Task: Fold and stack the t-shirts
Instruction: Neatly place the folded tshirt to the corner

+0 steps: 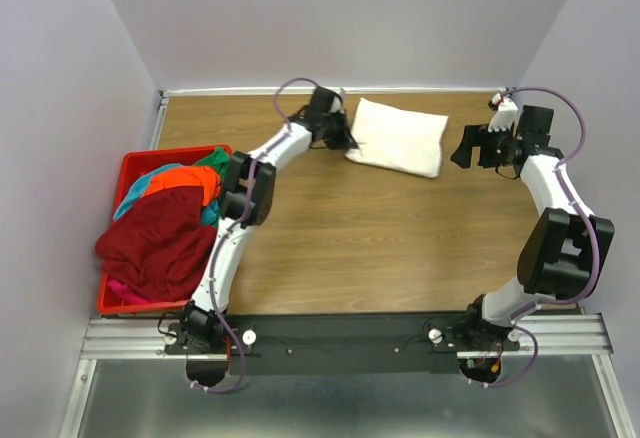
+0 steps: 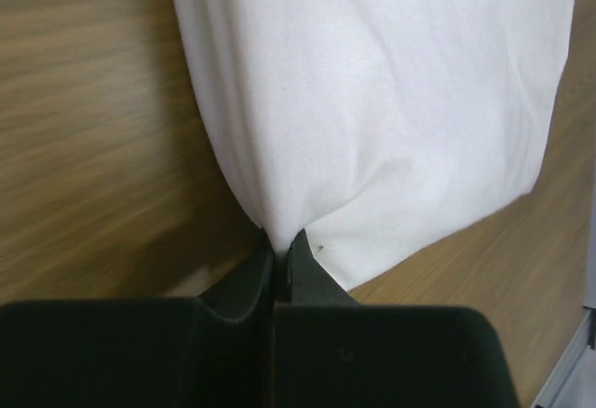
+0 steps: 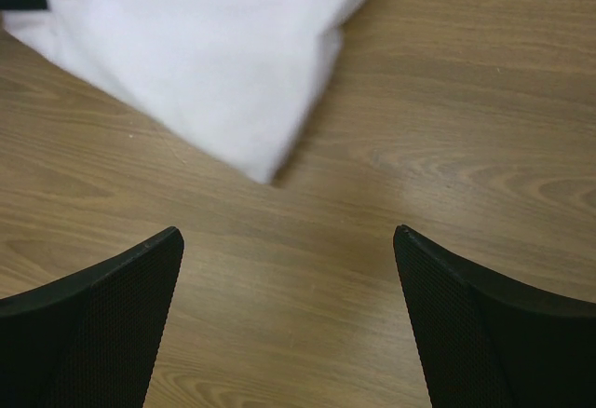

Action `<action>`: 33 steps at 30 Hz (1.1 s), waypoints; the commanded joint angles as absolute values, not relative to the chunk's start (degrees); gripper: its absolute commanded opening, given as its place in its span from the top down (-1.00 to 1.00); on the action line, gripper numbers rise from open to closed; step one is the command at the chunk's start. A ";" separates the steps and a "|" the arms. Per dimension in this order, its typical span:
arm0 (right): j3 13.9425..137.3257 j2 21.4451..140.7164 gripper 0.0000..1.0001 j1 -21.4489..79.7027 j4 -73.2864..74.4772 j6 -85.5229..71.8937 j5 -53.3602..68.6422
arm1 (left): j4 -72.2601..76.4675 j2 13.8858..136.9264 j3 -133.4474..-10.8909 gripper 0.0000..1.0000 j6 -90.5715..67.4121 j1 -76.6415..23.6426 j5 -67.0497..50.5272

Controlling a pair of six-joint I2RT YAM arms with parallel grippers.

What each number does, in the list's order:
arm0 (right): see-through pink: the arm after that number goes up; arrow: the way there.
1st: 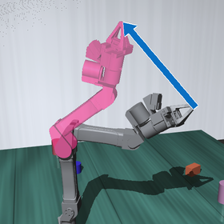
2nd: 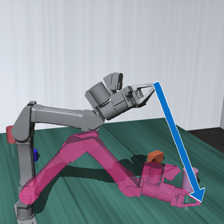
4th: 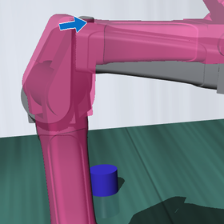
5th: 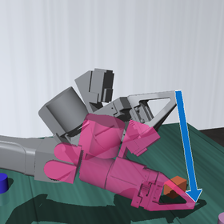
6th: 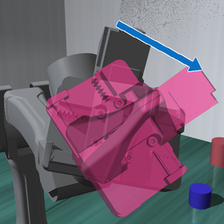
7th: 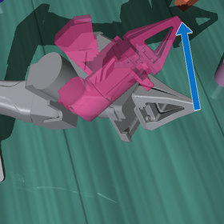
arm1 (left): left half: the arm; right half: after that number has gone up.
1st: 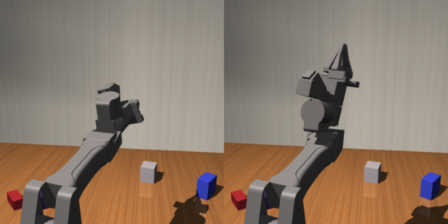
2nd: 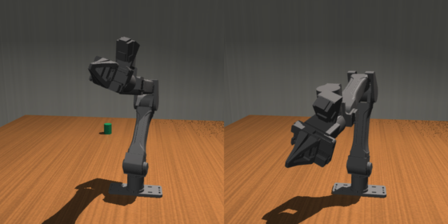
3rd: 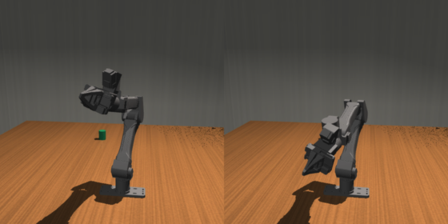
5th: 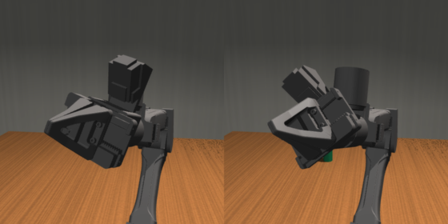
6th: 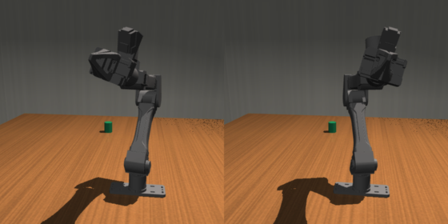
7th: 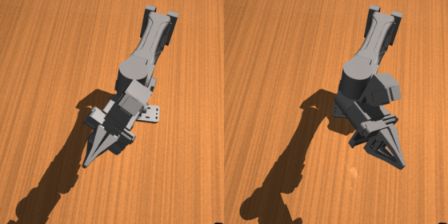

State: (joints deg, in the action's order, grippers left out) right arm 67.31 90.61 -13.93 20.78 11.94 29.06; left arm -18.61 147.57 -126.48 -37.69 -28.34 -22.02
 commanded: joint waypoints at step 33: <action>66.18 88.86 -0.99 -14.94 20.30 12.13 32.26 | -36.12 137.02 -127.18 1.00 -16.88 11.33 -8.26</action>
State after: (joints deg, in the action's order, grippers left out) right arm 67.00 90.32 -14.35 20.64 11.97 30.94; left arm -34.17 135.35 -124.68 -17.72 10.50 -9.65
